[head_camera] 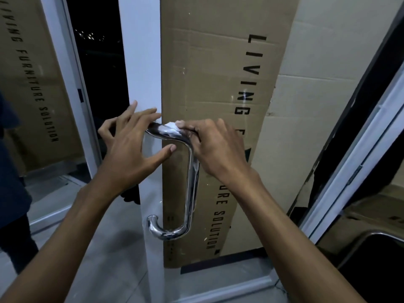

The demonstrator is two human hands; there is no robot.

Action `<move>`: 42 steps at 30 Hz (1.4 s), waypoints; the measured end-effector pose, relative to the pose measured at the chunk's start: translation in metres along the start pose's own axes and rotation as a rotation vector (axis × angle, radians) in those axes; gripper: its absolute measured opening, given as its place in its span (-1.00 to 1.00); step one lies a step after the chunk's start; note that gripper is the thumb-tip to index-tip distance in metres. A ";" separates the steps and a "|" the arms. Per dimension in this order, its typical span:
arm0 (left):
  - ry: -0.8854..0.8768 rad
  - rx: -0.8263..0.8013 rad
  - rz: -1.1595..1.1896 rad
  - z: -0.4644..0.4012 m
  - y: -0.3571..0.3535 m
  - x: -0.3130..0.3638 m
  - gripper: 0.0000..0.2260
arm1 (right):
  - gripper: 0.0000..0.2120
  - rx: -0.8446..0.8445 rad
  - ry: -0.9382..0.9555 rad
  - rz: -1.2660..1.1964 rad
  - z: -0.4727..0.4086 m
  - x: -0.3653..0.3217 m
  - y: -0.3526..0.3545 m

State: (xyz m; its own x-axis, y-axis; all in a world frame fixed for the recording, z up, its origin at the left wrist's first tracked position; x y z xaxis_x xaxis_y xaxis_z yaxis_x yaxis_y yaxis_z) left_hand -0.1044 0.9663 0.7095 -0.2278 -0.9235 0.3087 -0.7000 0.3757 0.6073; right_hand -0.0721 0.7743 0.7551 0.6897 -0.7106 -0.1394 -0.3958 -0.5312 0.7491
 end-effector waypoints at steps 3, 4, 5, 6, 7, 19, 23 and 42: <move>-0.036 -0.023 -0.027 0.006 -0.002 0.003 -0.34 | -0.64 -0.018 0.044 0.020 0.003 -0.008 -0.004; -0.039 -0.023 -0.042 0.007 -0.003 0.002 -0.34 | -0.64 -0.019 0.034 0.022 0.008 -0.007 -0.003; -0.036 -0.019 -0.058 0.008 -0.003 0.001 -0.34 | -0.64 -0.010 0.008 0.020 0.010 -0.004 -0.003; -0.032 -0.014 -0.073 0.008 -0.003 0.001 -0.35 | -0.65 0.006 -0.025 0.011 0.010 0.000 -0.002; -0.031 -0.010 -0.085 0.007 -0.003 0.001 -0.36 | -0.66 0.021 -0.046 -0.004 0.007 0.004 -0.004; -0.018 0.014 -0.093 0.008 -0.008 0.008 -0.40 | -0.68 0.043 -0.023 -0.054 0.006 -0.001 -0.011; -0.005 -0.004 -0.087 0.009 -0.006 0.007 -0.36 | -0.69 0.068 -0.091 -0.098 0.015 0.010 -0.013; 0.040 -0.027 -0.101 0.009 -0.007 0.014 -0.29 | -0.71 0.205 -0.192 -0.182 0.026 0.008 -0.027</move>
State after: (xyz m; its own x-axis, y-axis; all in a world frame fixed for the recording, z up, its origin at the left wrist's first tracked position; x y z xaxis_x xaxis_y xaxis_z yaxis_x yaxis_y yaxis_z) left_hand -0.1085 0.9503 0.7032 -0.1290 -0.9531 0.2737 -0.6995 0.2831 0.6562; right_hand -0.0716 0.7708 0.7165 0.6413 -0.6590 -0.3930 -0.4037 -0.7254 0.5575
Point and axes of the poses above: each hand's wrist, its own z-axis away from the middle knuckle, its own y-axis out of the back of the hand, x = y × z, the point moved 2 cm from there along -z, towards the middle knuckle, and after that the axes turned 2 degrees about y, right-handed, at the moved point
